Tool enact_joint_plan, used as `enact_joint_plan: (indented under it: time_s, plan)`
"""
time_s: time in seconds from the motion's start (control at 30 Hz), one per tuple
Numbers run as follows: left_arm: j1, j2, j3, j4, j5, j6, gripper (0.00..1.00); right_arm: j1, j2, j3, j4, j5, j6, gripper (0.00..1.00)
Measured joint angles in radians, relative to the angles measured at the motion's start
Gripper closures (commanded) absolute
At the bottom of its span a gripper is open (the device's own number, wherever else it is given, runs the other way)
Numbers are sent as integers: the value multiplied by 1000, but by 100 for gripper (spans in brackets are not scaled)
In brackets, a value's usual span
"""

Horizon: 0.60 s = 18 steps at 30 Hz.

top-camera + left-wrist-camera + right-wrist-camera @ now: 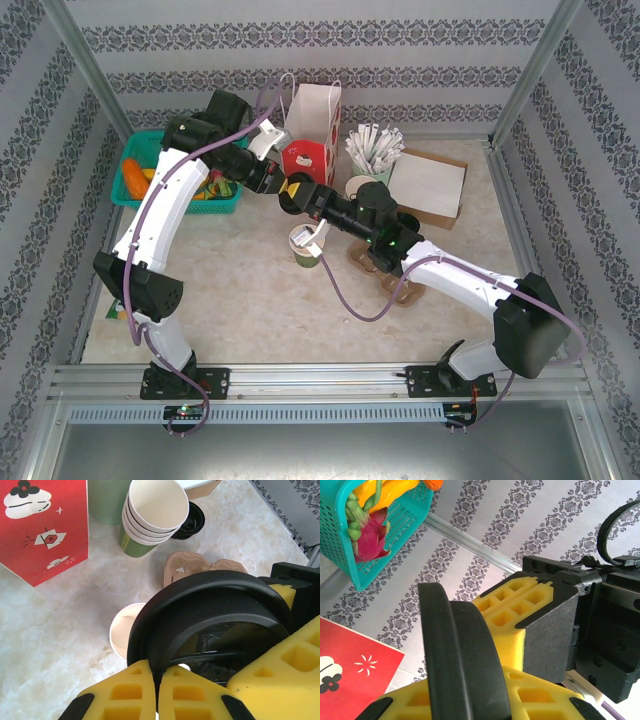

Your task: Pack the takeout coffee

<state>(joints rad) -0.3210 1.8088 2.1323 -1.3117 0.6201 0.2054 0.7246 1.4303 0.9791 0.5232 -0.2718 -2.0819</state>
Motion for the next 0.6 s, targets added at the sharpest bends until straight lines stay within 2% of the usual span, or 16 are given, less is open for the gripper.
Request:
enact_joint_plan:
  time_s: [0.1,0.17,0.2,0.23,0.27,0.3,0.4,0.6]
  plan:
    - [0,0,0,1,0,-1,100,5,0,0,0,9,0,93]
    - [0,0,0,4,0,-3,100,6,0,0,0,18,0,85]
    - [0,0,0,6,-1,-4,100,6,0,0,0,21,0,73]
    - [0,0,0,14,-3,-8,100,6,0,0,0,27,2,53]
    - [-1,0,-3,26,-7,-16,100,6,0,2,-1,37,1,25]
    - [-5,-2,-11,45,-25,-27,100,12,1,5,-8,53,0,3]
    - [-12,-9,-44,101,-93,-63,100,34,1,22,-35,123,37,2]
    - [-12,-29,-93,173,-190,-129,100,76,-24,20,-95,336,344,2]
